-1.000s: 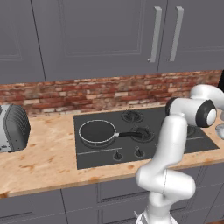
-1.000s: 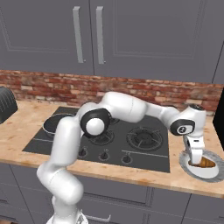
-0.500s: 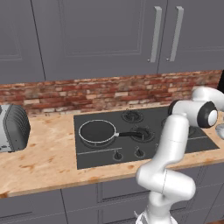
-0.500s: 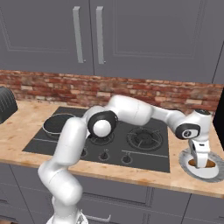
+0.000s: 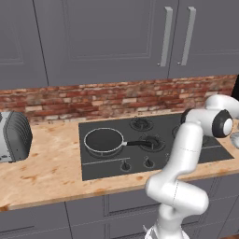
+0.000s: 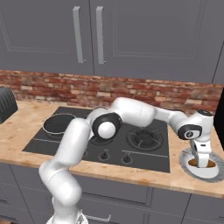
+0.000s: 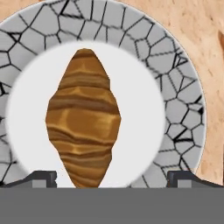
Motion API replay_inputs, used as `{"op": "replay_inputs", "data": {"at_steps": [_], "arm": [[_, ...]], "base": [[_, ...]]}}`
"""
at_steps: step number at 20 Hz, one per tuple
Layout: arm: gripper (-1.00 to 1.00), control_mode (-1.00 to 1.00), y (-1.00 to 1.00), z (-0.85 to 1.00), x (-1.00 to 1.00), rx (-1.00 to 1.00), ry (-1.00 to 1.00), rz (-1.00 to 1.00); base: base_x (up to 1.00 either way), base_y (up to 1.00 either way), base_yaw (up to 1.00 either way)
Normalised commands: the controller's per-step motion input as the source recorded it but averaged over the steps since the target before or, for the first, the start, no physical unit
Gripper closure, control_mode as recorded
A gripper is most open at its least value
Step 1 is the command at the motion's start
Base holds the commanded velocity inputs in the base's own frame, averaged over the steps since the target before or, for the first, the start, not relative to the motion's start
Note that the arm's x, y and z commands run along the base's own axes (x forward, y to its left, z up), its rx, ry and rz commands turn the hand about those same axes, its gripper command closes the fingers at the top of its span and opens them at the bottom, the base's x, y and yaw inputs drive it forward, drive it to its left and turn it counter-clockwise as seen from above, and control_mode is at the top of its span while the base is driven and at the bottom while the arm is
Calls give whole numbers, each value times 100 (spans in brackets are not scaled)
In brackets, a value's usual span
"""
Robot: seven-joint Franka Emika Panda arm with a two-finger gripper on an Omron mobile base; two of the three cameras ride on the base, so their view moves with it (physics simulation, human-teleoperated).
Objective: Pick the croissant and place it on the pan. Then turn on the stove to warm the croissant.
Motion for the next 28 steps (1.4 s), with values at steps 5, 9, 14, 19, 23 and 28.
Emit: {"op": "replay_inputs", "data": {"at_steps": [5,9,14,19,23,28], "arm": [[-100,-100,-5,-15,17,0,0,0],[-100,-100,-1,-15,25,0,0,0],[-100,-100,-10,-17,17,0,0,0],[-100,-100,-36,-24,0,0,0,-3],[-100,-100,-39,-23,0,0,0,-3],[100,-100,-25,-25,0,0,0,-3]], "base": [[0,0,0],[0,0,0],[0,0,0],[0,0,0],[0,0,0],[0,0,0]]}}
